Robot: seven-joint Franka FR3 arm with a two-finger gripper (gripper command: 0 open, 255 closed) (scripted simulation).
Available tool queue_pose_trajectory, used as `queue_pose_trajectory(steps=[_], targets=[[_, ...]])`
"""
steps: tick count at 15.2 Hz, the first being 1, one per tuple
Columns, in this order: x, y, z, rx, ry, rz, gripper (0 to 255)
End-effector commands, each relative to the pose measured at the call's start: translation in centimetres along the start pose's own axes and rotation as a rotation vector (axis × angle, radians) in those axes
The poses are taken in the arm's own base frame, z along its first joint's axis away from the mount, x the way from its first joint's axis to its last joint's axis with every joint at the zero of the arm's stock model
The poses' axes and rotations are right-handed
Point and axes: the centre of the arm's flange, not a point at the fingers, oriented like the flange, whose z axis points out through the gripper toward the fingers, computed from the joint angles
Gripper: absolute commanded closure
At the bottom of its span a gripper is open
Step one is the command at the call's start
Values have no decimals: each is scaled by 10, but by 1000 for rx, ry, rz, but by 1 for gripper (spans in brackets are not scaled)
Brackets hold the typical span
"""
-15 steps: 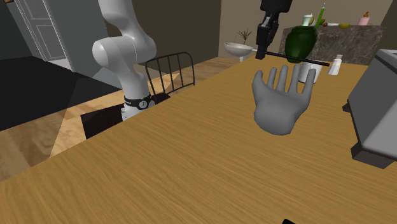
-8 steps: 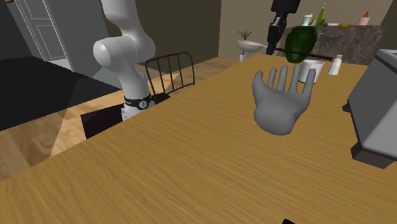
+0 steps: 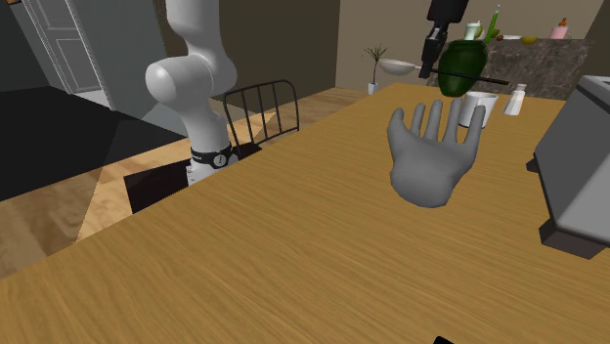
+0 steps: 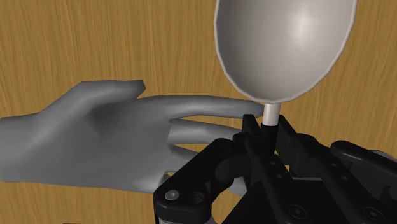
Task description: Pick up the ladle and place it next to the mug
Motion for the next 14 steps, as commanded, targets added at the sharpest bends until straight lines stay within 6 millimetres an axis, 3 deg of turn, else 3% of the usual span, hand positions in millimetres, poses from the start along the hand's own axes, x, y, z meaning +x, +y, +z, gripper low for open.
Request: queue_pose_trajectory(steps=[1,7,14], targets=[[3,-25,-2,0,0,2,255],[5,-98,-1,0,0,2,255],[9,-98,35,0,0,2,255]])
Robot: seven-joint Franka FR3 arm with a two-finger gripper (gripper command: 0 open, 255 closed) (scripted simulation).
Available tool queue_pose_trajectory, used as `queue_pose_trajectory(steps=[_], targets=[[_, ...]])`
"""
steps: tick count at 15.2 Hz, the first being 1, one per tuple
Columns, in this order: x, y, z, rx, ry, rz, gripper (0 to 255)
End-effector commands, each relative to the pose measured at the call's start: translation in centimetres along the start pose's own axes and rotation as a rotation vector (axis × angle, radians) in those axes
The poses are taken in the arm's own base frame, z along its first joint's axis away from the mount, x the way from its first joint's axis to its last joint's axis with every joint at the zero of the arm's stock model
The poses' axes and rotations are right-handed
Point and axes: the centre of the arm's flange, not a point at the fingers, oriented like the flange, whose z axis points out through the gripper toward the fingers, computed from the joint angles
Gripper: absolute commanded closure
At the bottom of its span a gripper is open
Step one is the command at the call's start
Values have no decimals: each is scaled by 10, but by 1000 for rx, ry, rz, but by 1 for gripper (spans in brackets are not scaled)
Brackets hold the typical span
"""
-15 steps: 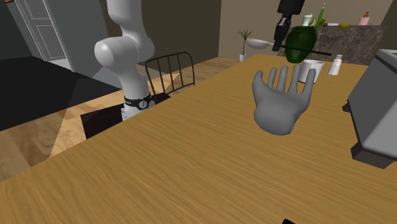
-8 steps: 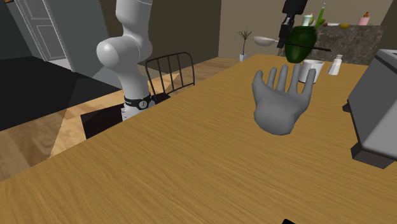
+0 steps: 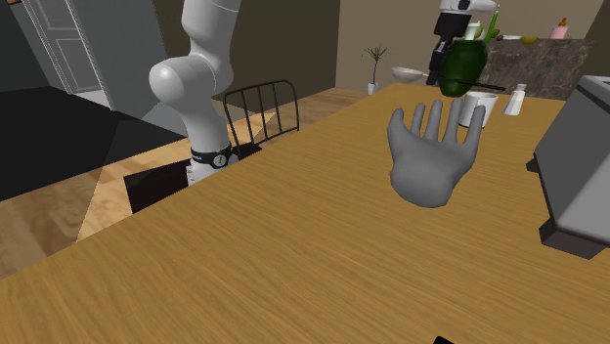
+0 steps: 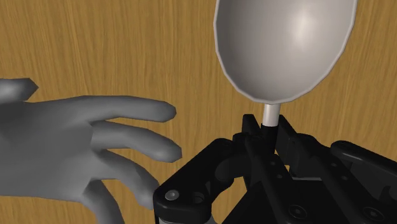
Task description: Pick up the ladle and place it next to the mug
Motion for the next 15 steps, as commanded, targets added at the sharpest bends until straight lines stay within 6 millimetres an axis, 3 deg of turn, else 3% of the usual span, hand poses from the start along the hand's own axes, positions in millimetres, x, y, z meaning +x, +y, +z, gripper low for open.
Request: queue_pose_trajectory(steps=[1,15], targets=[[0,0,10,0,0,0,255],[8,1,83,0,0,0,255]])
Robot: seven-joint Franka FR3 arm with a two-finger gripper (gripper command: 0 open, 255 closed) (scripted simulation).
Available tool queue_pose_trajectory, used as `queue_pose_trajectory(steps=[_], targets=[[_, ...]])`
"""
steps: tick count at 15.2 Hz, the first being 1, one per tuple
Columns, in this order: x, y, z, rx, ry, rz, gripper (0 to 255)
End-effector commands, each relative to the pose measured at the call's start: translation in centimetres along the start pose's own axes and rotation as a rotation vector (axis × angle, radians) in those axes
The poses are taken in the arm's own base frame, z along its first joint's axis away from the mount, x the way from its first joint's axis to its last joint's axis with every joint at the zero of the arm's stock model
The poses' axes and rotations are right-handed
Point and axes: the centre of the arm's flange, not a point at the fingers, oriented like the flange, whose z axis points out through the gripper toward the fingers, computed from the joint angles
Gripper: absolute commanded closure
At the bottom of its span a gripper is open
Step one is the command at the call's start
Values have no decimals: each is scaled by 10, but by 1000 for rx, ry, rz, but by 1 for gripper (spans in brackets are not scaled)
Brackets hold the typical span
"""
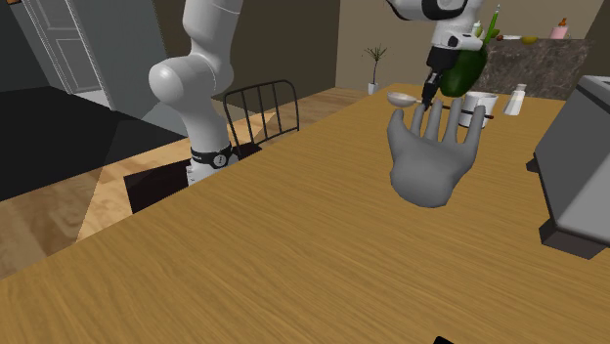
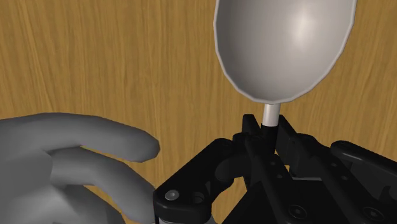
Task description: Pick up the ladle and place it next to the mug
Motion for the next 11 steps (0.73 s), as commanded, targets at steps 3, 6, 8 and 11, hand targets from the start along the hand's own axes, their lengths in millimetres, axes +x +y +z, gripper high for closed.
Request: queue_pose_trajectory(steps=[3,6,8,11], targets=[[3,1,21,0,1,0,255],[5,1,37,0,1,0,255],[6,1,51,0,1,0,255],[6,1,51,0,1,0,255]])
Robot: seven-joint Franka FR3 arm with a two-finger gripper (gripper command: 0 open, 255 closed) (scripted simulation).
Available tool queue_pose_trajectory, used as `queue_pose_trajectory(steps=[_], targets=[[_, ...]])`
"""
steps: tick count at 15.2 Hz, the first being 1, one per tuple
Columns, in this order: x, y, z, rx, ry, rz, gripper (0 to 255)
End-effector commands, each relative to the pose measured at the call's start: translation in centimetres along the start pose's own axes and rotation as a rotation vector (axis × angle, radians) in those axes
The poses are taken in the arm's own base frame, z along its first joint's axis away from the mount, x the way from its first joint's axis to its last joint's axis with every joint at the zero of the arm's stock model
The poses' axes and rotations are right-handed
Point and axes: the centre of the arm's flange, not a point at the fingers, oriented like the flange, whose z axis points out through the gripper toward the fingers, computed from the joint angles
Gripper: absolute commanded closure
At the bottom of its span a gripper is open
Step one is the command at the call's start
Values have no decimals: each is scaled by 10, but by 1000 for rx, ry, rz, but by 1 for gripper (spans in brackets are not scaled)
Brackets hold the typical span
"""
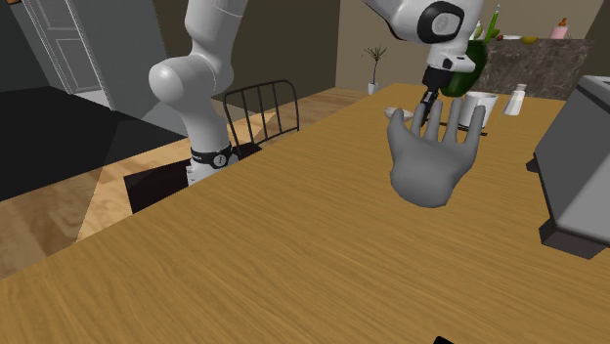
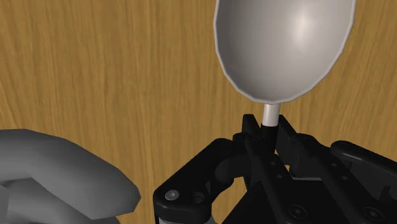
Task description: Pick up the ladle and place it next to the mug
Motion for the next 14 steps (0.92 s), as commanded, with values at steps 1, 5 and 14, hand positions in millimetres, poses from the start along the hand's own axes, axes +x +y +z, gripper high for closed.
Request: queue_pose_trajectory(steps=[1,5,14], targets=[[0,0,1,0,0,0,255],[0,0,1,0,0,0,255],[0,0,-39,0,0,0,0]])
